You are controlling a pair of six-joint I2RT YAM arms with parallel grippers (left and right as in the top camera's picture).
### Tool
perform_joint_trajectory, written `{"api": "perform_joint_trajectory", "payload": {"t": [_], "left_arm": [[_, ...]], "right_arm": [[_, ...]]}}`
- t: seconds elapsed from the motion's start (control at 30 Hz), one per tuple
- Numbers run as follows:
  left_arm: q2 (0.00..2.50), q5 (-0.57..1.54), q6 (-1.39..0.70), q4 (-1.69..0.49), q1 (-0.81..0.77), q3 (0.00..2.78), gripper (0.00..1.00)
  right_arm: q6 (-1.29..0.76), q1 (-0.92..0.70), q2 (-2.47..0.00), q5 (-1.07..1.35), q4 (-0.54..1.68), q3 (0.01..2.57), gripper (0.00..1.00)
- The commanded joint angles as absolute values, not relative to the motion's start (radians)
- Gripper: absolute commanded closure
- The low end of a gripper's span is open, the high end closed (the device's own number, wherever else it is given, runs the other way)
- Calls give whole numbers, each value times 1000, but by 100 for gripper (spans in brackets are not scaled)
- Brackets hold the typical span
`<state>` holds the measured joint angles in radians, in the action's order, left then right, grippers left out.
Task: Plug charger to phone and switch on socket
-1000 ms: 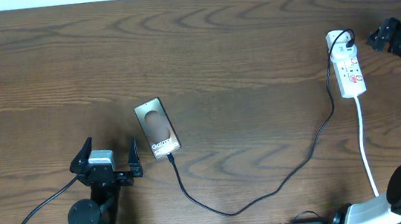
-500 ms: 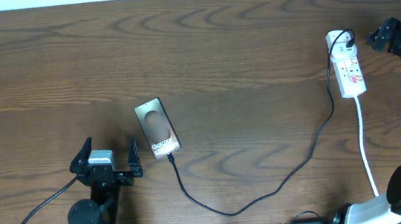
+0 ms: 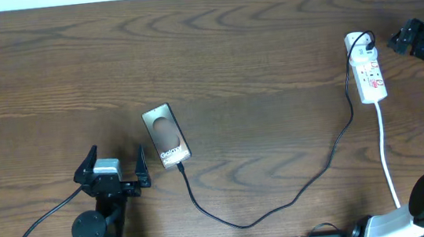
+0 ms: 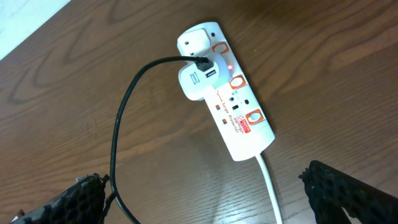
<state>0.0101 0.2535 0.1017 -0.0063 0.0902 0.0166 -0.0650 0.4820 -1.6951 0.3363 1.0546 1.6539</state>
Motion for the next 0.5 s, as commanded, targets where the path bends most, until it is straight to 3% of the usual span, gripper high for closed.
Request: {"api": "perform_joint_trajectory", "payload": {"t": [0.0, 0.47], "left_arm": [[4, 283, 93, -49, 95, 5, 3], [4, 283, 93, -49, 95, 5, 3]], "right_arm": [[-74, 479, -1695, 339, 1056, 1663, 1], [-73, 480, -1696, 334, 1056, 1663, 1]]}}
